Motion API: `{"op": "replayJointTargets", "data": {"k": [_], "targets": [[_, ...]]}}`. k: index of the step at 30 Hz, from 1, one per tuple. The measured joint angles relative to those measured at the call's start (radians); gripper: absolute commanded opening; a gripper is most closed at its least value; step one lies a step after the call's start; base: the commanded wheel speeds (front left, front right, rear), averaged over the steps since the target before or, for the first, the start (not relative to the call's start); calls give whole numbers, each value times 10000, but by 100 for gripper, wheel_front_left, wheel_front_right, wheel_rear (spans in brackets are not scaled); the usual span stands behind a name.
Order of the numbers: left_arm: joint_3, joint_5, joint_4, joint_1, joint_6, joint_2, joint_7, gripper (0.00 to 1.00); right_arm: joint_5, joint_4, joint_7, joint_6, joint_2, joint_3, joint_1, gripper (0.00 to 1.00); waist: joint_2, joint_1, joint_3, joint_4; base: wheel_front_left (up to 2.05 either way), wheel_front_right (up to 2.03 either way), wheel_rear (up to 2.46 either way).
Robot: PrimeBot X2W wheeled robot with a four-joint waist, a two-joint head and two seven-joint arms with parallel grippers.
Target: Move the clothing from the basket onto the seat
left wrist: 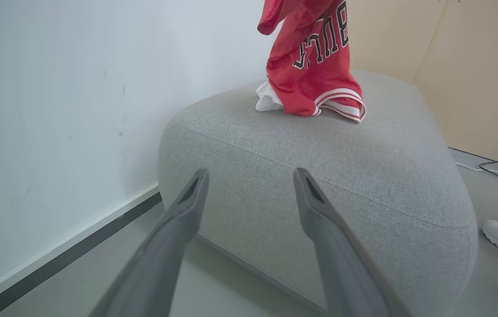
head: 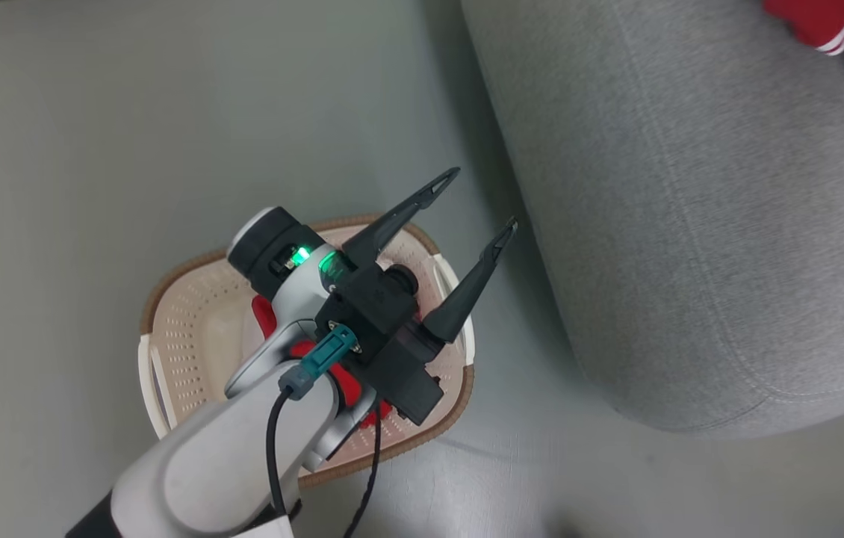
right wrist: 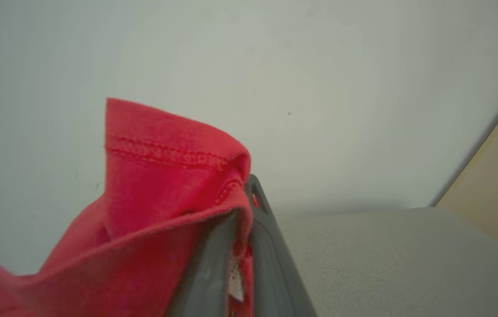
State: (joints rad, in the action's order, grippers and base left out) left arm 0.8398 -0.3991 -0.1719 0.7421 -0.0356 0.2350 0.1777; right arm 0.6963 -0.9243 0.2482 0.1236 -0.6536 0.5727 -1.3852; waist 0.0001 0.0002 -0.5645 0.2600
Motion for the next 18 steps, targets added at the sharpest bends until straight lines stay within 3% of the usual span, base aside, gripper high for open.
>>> {"op": "replayJointTargets", "data": {"k": [12, 18], "targets": [[-31, 324, 309, 339, -38, 232, -192, 100, 92, -972, 13, 0, 941, 109, 704, 0, 0, 0, -999, 20, 0, 0, 0], [-35, 347, 318, 447, -38, 230, -222, 100, 86, -1344, 58, 0, 1101, 186, 1091, 0, 0, -2, -1099, 118, 0, 0, 0]]}}
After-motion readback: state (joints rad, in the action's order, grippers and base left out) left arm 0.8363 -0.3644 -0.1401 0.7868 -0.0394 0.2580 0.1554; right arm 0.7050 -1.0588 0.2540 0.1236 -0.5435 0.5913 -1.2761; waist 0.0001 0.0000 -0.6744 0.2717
